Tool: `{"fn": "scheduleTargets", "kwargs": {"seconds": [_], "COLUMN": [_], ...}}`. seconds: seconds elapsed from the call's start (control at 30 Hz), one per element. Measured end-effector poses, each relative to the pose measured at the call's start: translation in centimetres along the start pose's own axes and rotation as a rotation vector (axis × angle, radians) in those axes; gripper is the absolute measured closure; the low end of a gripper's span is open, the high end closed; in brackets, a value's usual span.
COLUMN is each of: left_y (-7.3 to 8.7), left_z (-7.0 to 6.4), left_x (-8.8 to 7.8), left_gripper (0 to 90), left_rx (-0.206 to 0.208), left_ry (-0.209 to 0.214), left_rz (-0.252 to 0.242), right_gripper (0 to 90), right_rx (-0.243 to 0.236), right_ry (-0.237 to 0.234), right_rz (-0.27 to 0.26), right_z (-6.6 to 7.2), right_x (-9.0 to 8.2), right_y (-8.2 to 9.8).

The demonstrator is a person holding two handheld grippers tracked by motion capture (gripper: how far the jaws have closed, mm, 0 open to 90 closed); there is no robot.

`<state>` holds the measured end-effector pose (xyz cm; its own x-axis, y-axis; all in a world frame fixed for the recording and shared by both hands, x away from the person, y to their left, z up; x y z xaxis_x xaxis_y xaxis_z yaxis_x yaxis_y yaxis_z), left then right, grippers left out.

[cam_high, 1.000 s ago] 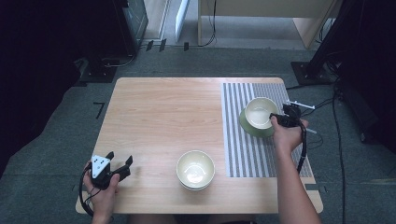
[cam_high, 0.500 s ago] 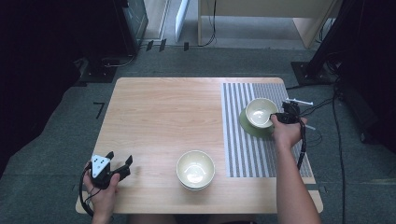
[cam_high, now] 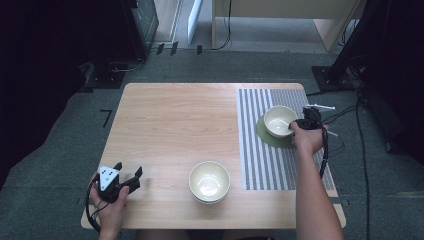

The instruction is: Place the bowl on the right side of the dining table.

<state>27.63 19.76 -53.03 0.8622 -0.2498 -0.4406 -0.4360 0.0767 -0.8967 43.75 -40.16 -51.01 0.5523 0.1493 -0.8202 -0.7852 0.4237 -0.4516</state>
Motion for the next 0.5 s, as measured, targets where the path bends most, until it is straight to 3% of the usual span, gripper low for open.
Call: {"fn": "scheduleTargets", "kwargs": {"seconds": [0.3, 0.5], "left_y": [0.0, 0.0], "left_z": [-0.01, 0.0], "left_x": [0.0, -0.01], "left_gripper": [21.6, 21.6], "left_rx": [0.002, 0.002], "left_ry": [0.0, -0.001], "left_rz": [0.001, 0.001], "right_gripper": [84.6, 84.1], "right_rx": [0.034, 0.043], "right_ry": [-0.014, -0.022], "right_rz": [0.03, 0.024], "right_z": [-0.13, -0.2], "right_x": [0.32, 0.5], "right_y": [-0.21, -0.29]}}
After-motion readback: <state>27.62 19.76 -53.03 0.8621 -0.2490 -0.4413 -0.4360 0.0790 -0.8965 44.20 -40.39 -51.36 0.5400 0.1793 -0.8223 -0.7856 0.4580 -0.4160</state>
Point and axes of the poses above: each handheld gripper's, and its own axes: x roughly forward along the jaws, y roughly out of its underside, z roughly to its left, the point moved 4 cm from there along x, roughly forward along the jaws, and after that the axes turned 1 degree about -x, right-handed, at the moved point
